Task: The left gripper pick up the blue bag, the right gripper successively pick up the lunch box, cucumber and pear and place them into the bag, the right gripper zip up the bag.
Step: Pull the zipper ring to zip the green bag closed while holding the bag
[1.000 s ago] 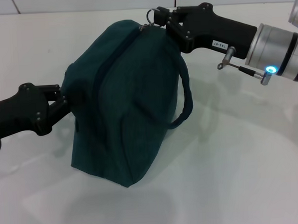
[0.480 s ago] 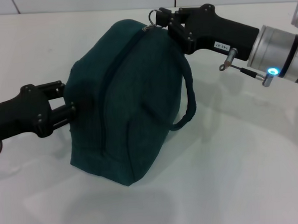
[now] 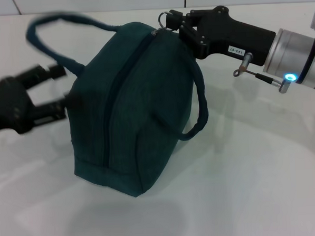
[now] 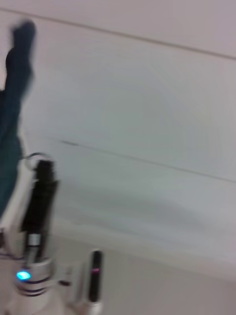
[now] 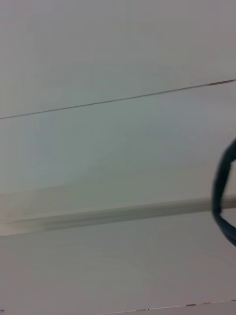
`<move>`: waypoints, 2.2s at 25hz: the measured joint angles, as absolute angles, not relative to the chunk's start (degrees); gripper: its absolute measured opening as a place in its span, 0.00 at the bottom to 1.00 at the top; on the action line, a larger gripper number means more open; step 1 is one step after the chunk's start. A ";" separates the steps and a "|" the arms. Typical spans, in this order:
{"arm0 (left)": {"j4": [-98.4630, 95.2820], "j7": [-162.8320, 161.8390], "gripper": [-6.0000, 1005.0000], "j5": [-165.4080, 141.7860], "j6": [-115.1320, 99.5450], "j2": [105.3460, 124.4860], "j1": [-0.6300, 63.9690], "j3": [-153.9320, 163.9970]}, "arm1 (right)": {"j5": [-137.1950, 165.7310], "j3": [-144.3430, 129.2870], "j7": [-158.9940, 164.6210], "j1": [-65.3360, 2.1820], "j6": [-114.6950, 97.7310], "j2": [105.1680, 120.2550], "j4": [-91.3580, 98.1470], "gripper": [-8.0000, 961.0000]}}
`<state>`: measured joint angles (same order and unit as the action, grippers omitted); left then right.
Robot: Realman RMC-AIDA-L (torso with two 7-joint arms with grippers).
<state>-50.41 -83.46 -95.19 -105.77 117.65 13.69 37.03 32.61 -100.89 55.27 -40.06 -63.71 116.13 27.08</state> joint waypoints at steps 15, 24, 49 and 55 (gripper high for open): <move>-53.67 -97.75 0.87 -89.95 -105.89 114.45 20.10 25.27 | 32.61 -100.89 54.66 -39.90 -64.00 116.02 27.37 0.01; -68.99 -114.44 0.87 -101.59 -103.84 114.61 27.76 28.14 | 32.61 -100.89 54.43 -39.90 -64.16 116.09 27.02 0.01; -95.25 -139.24 0.86 -122.81 -97.84 119.59 28.04 57.64 | 32.42 -99.91 54.40 -39.68 -65.17 116.19 26.93 0.02; -96.83 -143.01 0.86 -122.18 -97.16 119.69 26.94 60.76 | 32.42 -99.57 54.40 -39.64 -65.39 116.19 26.85 0.02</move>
<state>-96.83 -143.01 -122.18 -97.16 119.69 26.94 60.76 32.42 -99.57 54.40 -39.64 -65.39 116.19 26.85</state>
